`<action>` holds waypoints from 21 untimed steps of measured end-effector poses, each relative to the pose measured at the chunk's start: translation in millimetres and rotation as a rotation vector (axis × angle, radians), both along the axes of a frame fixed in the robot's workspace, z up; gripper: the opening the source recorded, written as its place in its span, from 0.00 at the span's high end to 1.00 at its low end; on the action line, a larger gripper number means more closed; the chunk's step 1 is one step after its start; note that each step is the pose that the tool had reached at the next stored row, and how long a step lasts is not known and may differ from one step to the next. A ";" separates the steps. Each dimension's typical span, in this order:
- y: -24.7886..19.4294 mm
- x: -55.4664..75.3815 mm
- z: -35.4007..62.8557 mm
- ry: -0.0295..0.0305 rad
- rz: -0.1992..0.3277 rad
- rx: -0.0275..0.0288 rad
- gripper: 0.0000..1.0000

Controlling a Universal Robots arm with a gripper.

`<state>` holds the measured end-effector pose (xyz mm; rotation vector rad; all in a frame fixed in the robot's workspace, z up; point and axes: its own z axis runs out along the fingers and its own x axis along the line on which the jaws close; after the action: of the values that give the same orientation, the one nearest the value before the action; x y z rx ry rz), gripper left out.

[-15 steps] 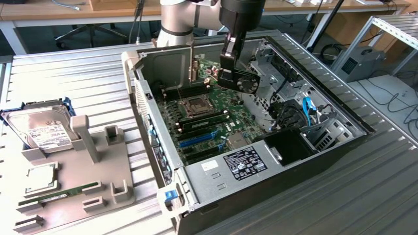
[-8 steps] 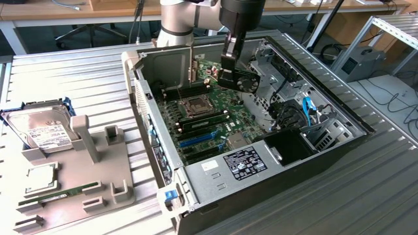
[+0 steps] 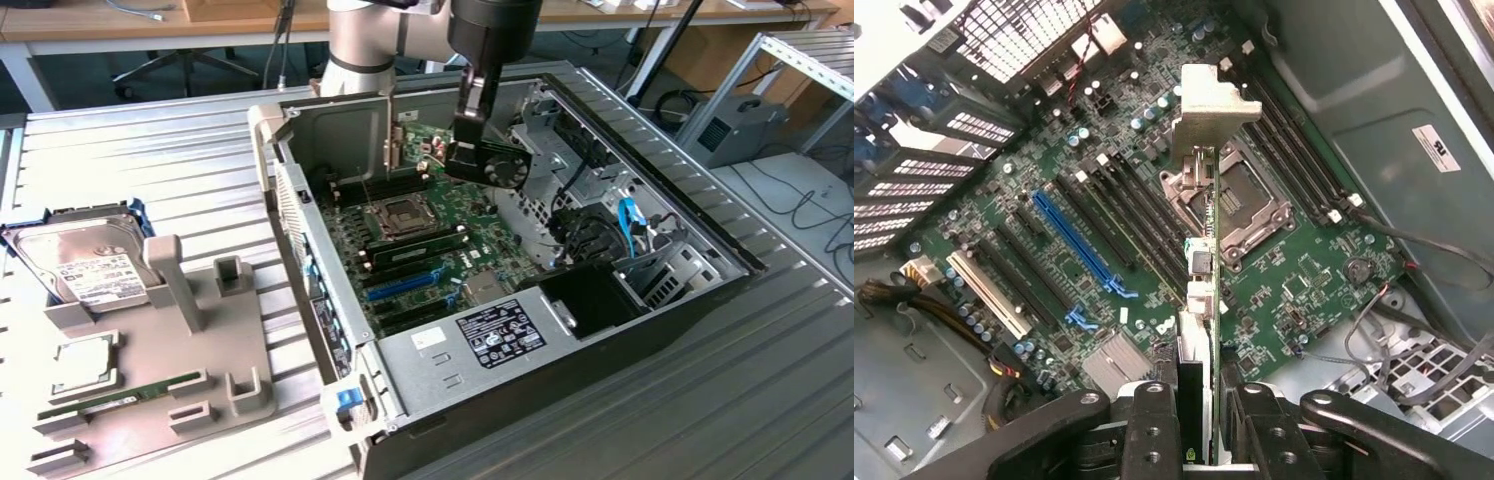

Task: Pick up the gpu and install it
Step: 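Insert the gpu into the slot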

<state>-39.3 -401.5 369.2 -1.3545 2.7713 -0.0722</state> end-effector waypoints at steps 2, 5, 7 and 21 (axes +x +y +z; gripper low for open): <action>0.0 0.0 0.0 0.0000 0.007 -0.0002 0.74; 0.0 0.0 -0.1 0.0000 0.023 -0.0006 0.74; 0.0 0.0 -0.1 0.0000 0.030 -0.0009 0.74; 0.0 0.0 -0.4 0.0001 0.085 -0.0025 0.74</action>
<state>-39.3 -401.5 368.8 -1.4710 2.7104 -0.0719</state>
